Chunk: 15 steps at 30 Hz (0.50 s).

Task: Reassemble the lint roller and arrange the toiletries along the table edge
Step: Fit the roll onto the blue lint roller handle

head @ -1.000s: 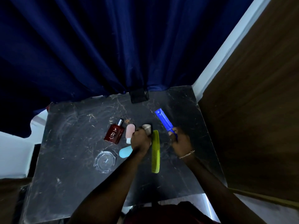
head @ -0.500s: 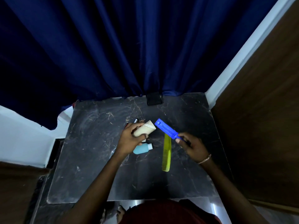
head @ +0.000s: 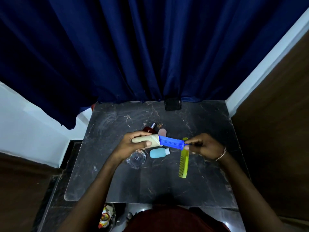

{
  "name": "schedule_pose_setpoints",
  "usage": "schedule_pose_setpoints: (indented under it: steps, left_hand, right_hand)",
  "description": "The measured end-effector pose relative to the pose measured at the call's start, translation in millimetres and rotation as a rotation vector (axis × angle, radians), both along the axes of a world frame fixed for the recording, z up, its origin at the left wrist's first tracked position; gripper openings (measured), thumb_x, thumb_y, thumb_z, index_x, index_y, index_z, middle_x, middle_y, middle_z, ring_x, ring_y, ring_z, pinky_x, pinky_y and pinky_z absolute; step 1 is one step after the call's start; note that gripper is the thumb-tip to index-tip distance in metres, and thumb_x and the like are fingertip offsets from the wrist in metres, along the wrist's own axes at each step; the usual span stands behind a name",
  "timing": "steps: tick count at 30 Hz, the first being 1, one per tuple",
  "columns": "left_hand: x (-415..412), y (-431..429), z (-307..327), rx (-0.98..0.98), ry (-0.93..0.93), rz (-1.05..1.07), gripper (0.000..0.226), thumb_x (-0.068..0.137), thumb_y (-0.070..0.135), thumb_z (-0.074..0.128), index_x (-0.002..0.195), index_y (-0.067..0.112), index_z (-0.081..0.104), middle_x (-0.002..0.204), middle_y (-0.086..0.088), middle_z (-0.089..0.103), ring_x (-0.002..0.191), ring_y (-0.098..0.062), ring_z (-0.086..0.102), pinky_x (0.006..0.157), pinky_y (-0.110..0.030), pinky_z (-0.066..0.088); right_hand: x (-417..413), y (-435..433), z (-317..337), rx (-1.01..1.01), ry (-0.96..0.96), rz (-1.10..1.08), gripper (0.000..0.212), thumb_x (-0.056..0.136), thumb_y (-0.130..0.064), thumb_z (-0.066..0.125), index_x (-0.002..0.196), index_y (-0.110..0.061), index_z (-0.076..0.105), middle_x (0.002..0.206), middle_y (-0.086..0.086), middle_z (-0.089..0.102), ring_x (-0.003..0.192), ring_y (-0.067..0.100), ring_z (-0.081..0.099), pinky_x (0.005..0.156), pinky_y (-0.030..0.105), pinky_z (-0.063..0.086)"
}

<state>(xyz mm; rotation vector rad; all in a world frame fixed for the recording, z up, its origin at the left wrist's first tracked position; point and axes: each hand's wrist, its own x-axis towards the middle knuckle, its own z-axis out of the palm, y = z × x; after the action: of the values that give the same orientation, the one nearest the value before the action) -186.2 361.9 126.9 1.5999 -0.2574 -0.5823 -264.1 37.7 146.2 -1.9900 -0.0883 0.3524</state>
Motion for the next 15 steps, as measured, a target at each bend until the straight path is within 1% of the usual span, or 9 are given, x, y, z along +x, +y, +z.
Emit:
schedule_pose_setpoints:
  steps: [3,4,6,7,8,10,11,12,15]
  left_hand:
    - [-1.2,1.2,4.4,0.019,-0.015,-0.016,0.043,0.073,0.032,0.089,0.112,0.019,0.079,0.099,-0.002,0.080,0.078,-0.005,0.073,0.059,-0.014,0.054]
    - [-1.8,1.6,5.9,0.028,-0.022,-0.022,0.045,0.071,0.038,0.090,0.112,0.021,0.079,0.097,-0.002,0.080,0.077,-0.005,0.072,0.057,-0.015,0.053]
    - [-2.2,2.4,7.0,0.048,-0.031,-0.027,0.049,0.068,0.048,0.090,0.111,0.025,0.079,0.098,-0.005,0.080,0.078,-0.013,0.070,0.055,-0.021,0.052]
    - [-2.5,2.4,7.2,0.053,-0.036,-0.028,0.047,0.069,0.048,0.089,0.110,0.026,0.079,0.099,-0.006,0.079,0.078,-0.017,0.069,0.055,-0.023,0.052]
    - [-3.1,2.3,7.1,0.054,-0.042,-0.028,0.044,0.071,0.046,0.088,0.109,0.026,0.080,0.098,-0.007,0.079,0.076,-0.019,0.067,0.054,-0.024,0.051]
    - [-4.2,2.5,6.7,0.052,-0.051,-0.007,0.037,0.074,0.041,0.084,0.107,0.024,0.080,0.095,-0.009,0.079,0.072,-0.020,0.064,0.050,-0.023,0.048]
    - [-5.5,2.7,7.2,0.053,-0.053,0.011,0.035,0.074,0.041,0.083,0.105,0.024,0.081,0.095,-0.009,0.079,0.072,-0.020,0.064,0.049,-0.023,0.047]
    - [-7.0,2.7,7.9,0.055,-0.053,0.028,0.034,0.074,0.041,0.082,0.104,0.025,0.081,0.095,-0.009,0.079,0.073,-0.019,0.065,0.050,-0.023,0.046]
    - [-13.7,-6.5,10.8,0.038,-0.040,0.014,0.034,0.076,0.037,0.081,0.105,0.020,0.081,0.092,-0.003,0.079,0.071,-0.007,0.068,0.051,-0.019,0.048]
  right_hand:
    - [5.5,3.5,9.1,-0.090,-0.014,0.080,0.016,0.086,-0.009,0.074,0.101,-0.014,0.080,0.063,-0.019,0.071,0.061,-0.010,0.057,0.061,0.013,0.047]
    - [6.9,4.4,12.1,-0.123,-0.026,0.101,0.017,0.086,-0.009,0.074,0.102,-0.012,0.080,0.064,-0.022,0.071,0.059,-0.011,0.058,0.060,0.012,0.047]
    - [9.0,6.6,16.8,-0.163,-0.045,0.134,0.017,0.086,-0.009,0.074,0.102,-0.012,0.080,0.065,-0.024,0.071,0.058,-0.010,0.060,0.059,0.009,0.046]
    - [9.6,8.4,18.8,-0.176,-0.054,0.150,0.016,0.086,-0.010,0.074,0.101,-0.012,0.080,0.064,-0.024,0.071,0.056,-0.010,0.059,0.058,0.008,0.045]
    - [10.2,10.1,20.6,-0.185,-0.062,0.161,0.015,0.086,-0.010,0.074,0.099,-0.012,0.080,0.063,-0.019,0.071,0.055,-0.010,0.057,0.057,0.008,0.044]
    - [11.5,12.7,24.6,-0.198,-0.068,0.171,0.013,0.085,-0.010,0.075,0.097,-0.011,0.081,0.065,0.000,0.072,0.055,-0.006,0.053,0.058,0.016,0.045]
    - [11.9,14.0,26.2,-0.204,-0.068,0.173,0.013,0.085,-0.011,0.075,0.096,-0.010,0.081,0.067,0.007,0.070,0.055,-0.005,0.052,0.059,0.020,0.045]
    - [12.3,15.8,27.1,-0.205,-0.067,0.172,0.012,0.085,-0.012,0.075,0.096,-0.011,0.080,0.066,0.006,0.070,0.054,-0.005,0.051,0.059,0.020,0.045]
    - [12.3,31.7,29.9,-0.207,-0.094,0.199,0.012,0.086,-0.017,0.075,0.097,-0.015,0.080,0.059,-0.023,0.066,0.053,-0.011,0.056,0.058,0.006,0.041]
